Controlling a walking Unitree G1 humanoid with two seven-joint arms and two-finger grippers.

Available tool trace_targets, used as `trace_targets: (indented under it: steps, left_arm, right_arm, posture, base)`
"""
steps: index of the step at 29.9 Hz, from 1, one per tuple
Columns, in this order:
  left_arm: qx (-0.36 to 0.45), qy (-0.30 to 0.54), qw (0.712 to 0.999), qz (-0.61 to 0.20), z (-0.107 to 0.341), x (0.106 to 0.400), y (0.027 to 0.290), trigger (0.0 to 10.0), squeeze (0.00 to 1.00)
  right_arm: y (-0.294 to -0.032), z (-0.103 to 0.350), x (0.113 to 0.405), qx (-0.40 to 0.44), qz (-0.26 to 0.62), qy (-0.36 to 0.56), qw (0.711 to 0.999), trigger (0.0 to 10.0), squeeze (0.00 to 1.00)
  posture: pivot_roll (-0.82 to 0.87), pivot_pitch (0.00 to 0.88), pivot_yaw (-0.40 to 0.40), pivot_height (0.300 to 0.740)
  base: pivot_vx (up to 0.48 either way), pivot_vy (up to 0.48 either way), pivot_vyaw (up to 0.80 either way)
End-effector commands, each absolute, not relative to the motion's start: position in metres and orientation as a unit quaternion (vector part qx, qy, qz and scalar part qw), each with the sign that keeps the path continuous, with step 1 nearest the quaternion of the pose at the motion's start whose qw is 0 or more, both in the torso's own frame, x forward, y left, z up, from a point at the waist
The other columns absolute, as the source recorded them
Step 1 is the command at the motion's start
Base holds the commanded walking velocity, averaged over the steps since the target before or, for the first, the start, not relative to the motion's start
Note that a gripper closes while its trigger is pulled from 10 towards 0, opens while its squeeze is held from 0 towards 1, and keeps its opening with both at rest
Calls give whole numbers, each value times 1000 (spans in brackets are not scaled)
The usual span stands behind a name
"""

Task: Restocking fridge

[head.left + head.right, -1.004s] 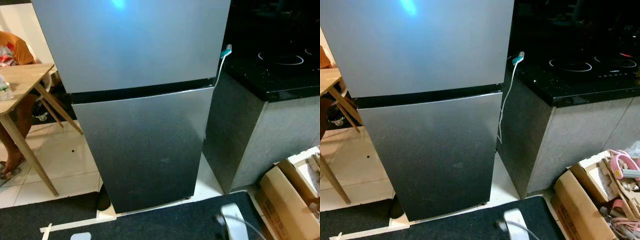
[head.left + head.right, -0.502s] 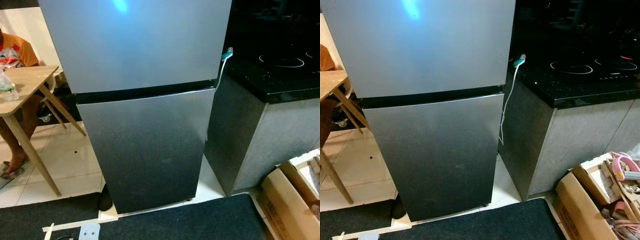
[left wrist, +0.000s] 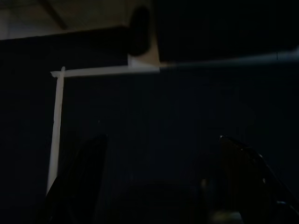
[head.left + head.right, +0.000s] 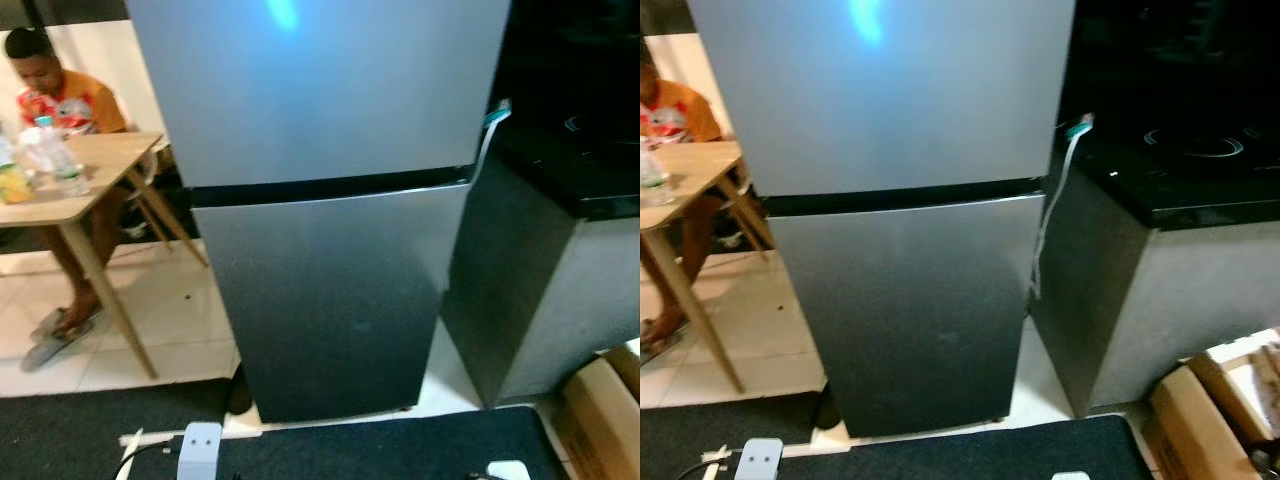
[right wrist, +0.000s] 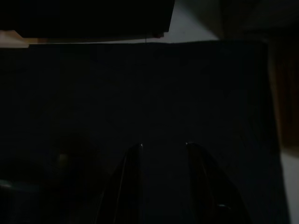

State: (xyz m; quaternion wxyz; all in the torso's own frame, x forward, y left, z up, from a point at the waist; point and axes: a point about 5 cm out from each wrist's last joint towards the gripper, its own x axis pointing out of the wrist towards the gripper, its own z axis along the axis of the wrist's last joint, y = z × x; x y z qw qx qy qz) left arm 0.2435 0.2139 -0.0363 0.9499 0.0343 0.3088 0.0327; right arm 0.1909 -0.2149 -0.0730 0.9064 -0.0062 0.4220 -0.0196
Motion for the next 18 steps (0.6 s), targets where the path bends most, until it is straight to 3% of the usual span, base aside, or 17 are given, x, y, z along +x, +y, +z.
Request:
trace_targets:
  steps: [1, 18]
  left_arm:
    - [25, 309, 950, 46, -38, 241, 216, 10000, 0]
    - [34, 275, 960, 33, -26, 258, 211, 10000, 0]
  right_arm:
    - [-208, -74, 190, 12, -11, 422, 907, 10000, 0]
    - [-200, -74, 194, 9, 7, 419, 908, 10000, 0]
  posture:
    - [-84, 85, 32, 740]
    - [-83, 82, 35, 740]
  base:
    - [0, 0, 800]
    - [0, 0, 800]
